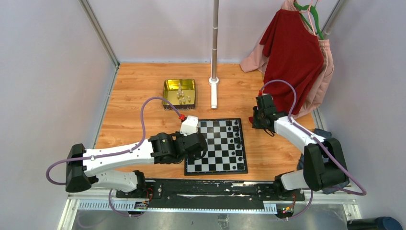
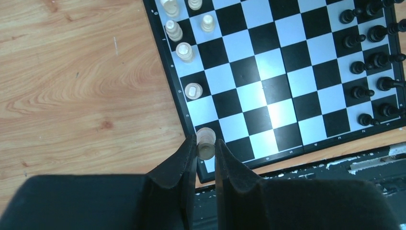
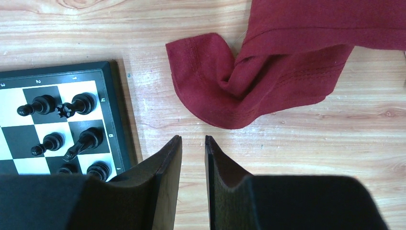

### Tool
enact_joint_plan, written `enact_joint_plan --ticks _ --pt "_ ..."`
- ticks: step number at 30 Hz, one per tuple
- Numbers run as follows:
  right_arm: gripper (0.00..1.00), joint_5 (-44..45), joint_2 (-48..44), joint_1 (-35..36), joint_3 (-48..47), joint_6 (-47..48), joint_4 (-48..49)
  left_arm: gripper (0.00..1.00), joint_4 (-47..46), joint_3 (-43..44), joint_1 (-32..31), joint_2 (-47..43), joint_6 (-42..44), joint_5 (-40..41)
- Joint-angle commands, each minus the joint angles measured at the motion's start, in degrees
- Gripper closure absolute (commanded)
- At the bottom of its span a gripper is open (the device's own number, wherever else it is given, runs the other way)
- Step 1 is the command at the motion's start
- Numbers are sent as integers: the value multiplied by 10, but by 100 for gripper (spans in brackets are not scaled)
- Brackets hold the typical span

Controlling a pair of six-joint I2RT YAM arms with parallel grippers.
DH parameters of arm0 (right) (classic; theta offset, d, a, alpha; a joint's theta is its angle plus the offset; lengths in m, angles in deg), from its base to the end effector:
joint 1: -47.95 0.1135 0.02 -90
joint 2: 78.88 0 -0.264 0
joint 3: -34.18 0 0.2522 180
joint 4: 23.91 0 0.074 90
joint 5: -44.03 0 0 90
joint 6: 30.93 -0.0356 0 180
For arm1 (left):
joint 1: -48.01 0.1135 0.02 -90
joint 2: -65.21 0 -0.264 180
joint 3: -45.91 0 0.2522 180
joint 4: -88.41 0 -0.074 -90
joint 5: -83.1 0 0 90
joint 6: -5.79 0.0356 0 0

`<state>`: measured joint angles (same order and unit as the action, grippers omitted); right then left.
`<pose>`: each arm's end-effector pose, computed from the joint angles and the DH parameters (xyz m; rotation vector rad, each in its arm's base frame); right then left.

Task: Set up the chess pieces on the board
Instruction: Place the chess piece on the chessboard.

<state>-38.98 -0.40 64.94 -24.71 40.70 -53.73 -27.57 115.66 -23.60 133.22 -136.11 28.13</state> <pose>0.2652 0.0765 0.2046 0.0841 2.4274 0.1314 0.0892 -0.2035 0.2746 0.2248 2.3771 -0.1619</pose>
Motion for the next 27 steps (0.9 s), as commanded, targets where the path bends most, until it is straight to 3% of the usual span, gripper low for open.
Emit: enact_joint_plan --ticks 1,27 --pt "71 12 -8 -6 9 6 -12 100 3 -5 -13 2 -15 -9" --pt "71 17 2 -6 6 7 -16 100 -35 -102 -101 -7 -63 -20"
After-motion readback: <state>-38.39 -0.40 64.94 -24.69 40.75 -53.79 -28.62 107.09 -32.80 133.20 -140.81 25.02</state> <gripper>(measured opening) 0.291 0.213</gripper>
